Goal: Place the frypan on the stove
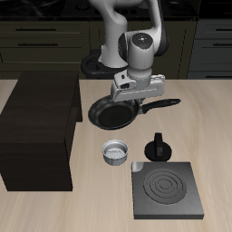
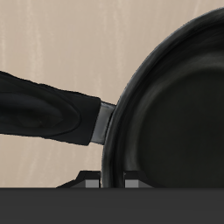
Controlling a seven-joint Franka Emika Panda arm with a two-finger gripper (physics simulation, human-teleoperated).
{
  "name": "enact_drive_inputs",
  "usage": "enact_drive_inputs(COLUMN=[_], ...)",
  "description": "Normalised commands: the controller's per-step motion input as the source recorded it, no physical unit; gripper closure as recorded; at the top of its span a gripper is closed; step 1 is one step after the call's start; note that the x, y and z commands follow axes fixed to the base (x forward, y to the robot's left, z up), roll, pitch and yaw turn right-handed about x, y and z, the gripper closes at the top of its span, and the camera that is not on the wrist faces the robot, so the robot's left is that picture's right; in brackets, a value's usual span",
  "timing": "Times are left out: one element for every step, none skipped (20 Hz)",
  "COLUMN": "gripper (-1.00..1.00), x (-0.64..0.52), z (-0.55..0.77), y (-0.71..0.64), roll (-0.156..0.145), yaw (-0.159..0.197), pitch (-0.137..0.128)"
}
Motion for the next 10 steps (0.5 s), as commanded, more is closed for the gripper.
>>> enact_drive_inputs(gripper=[1.0, 1.0, 1.0, 1.0, 1.0, 1.0, 1.0, 1.0, 1.0, 1.0], x=[0.08, 0.0, 0.01, 0.13, 0.09, 0.04, 0.11, 0.06, 0.06, 0.11], z=[0.36, 0.33, 0.07, 0.63, 0.38, 0.21, 0.66, 0.43, 0.26, 0.47], y=[0.04, 0.04, -0.02, 0.04, -0.02, -0.07, -0.02, -0.05, -0.03, -0.09], roll=[-0.005, 0.002, 0.002, -0.022, -0.001, -0.054, -0.026, -0.046, -0.019, -0.035], yaw=[0.044, 0.025, -0.004, 0.055, 0.063, -0.011, 0.028, 0.026, 0.002, 0.034], pitch=[-0.07, -0.046, -0.004, -0.098, -0.068, -0.029, -0.098, -0.065, -0.042, -0.097])
